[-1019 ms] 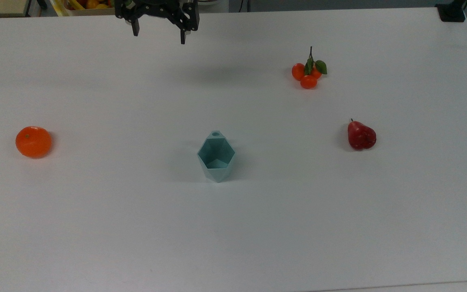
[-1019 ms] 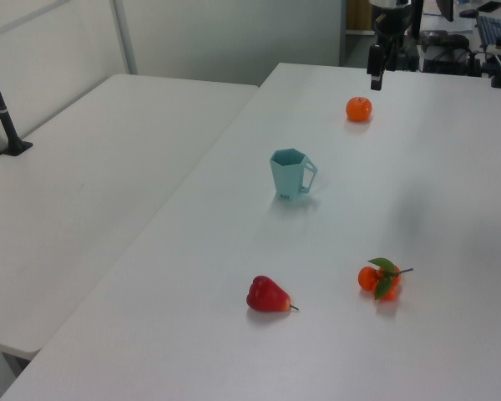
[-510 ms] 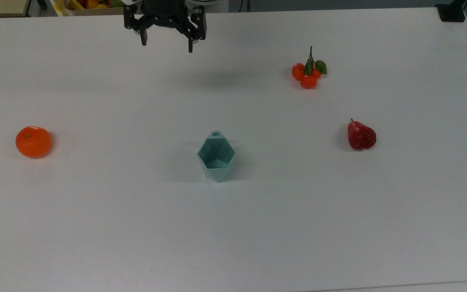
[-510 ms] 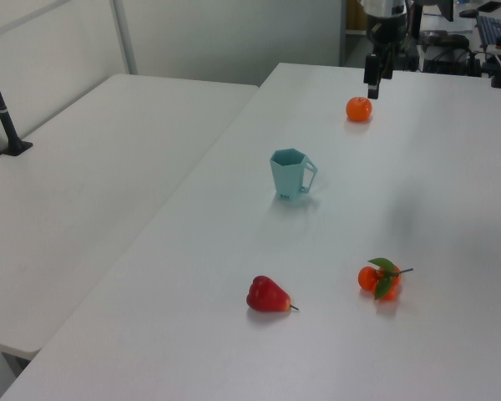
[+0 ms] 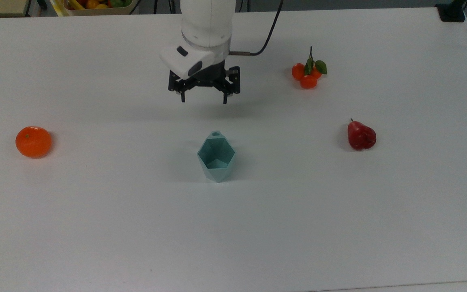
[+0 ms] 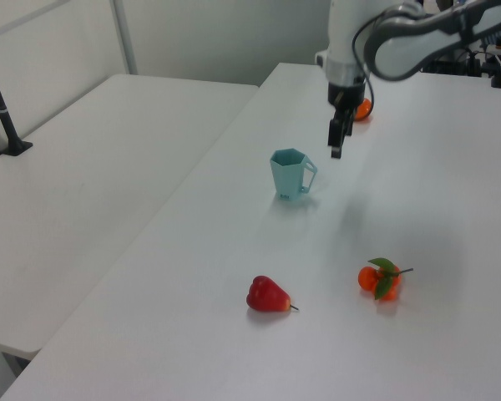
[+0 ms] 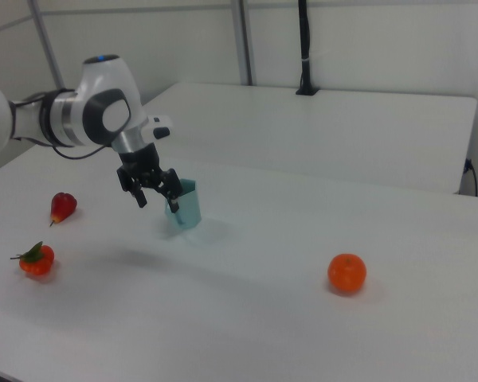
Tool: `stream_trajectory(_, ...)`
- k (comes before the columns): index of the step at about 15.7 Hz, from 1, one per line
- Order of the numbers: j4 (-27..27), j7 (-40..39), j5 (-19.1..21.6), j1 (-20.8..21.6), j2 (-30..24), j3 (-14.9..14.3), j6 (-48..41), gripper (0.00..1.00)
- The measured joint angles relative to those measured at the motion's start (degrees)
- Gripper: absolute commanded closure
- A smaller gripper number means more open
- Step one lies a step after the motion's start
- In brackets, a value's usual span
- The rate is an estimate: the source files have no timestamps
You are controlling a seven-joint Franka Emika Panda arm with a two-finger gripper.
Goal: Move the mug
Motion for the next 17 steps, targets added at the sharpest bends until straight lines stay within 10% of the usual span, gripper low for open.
stream_trajectory(8, 0.16, 1.26, 0.00, 0.02, 5.81, -0.01, 11.08, 0.19)
stream_trajectory(17, 0.37, 1.59, 0.00, 0.04, 8.03, 0.57, 14.55, 0.87)
